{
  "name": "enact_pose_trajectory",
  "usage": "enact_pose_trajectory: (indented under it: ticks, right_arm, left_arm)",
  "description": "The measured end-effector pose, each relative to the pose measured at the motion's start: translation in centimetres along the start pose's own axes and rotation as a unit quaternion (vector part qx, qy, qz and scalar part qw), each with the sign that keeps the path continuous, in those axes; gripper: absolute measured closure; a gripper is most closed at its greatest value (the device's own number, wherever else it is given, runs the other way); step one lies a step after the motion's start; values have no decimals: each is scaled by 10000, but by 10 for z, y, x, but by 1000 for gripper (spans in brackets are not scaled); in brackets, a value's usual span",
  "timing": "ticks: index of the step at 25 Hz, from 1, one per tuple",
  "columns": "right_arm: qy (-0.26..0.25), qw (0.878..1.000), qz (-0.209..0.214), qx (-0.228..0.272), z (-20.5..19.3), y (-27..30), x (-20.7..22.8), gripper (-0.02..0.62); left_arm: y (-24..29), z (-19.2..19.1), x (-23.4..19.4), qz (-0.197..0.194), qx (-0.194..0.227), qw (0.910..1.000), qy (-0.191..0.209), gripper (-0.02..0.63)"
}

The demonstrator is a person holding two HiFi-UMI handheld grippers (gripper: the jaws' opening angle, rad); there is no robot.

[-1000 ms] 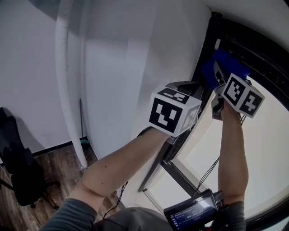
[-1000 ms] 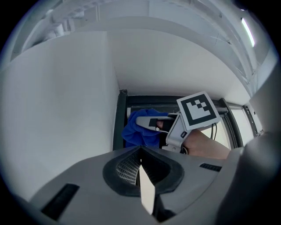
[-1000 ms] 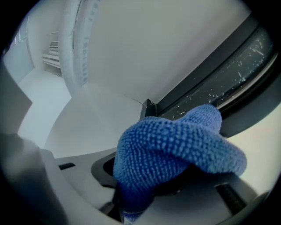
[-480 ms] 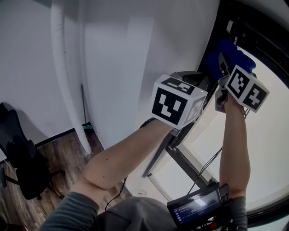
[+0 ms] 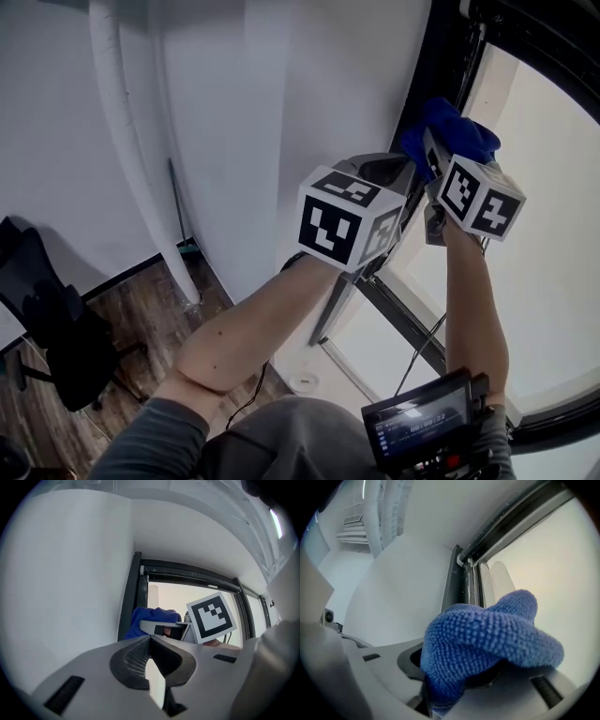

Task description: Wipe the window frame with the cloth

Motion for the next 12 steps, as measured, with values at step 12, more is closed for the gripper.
enact_pose_trajectory:
  ticks: [12]
  right_arm:
    - [-149, 9972, 108, -729, -111, -18, -7, 437]
  left_arm:
    - [-14, -68, 13, 98, -318, 9994, -53, 601]
Point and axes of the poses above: the fingertips, and each gripper's own axes: y forward along the fingers, x to its right, z out of its top, the point moved 6 cm from there along -y, backward along the fingers, and after that the axes turned 13 degrees about -z, right-handed, at the moved point
